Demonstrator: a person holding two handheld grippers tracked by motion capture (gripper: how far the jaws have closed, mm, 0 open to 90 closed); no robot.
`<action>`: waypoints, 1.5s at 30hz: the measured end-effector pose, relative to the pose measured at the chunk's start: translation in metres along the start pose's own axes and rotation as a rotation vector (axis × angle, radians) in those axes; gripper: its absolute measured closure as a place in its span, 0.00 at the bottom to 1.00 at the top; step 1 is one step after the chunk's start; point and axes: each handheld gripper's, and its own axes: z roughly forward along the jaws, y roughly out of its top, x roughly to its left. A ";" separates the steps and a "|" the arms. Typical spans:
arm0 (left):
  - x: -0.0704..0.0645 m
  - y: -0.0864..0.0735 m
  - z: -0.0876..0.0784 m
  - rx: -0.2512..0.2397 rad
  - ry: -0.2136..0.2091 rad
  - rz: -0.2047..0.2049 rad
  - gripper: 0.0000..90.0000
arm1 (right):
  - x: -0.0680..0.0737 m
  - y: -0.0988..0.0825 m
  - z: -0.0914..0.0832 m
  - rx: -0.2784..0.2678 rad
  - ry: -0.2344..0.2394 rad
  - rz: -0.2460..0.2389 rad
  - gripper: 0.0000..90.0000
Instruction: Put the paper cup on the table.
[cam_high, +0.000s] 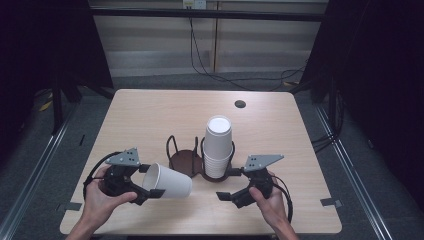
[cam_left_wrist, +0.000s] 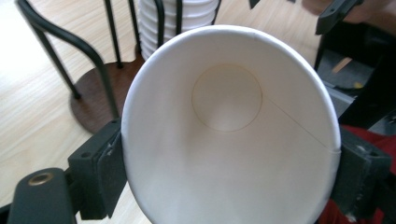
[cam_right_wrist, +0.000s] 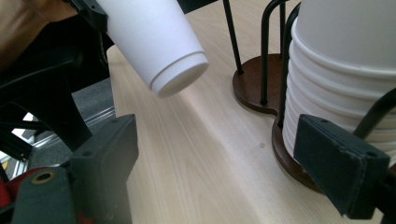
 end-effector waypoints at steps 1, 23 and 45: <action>0.001 0.001 -0.003 0.007 0.006 0.001 0.15 | 0.000 0.000 -0.001 0.001 -0.006 -0.002 0.16; 0.046 -0.002 -0.031 0.174 0.189 -0.049 0.13 | -0.001 -0.002 0.003 0.027 -0.012 -0.002 0.16; 0.075 0.018 -0.018 0.303 0.265 -0.041 0.13 | 0.000 -0.003 0.002 0.023 -0.016 -0.006 0.16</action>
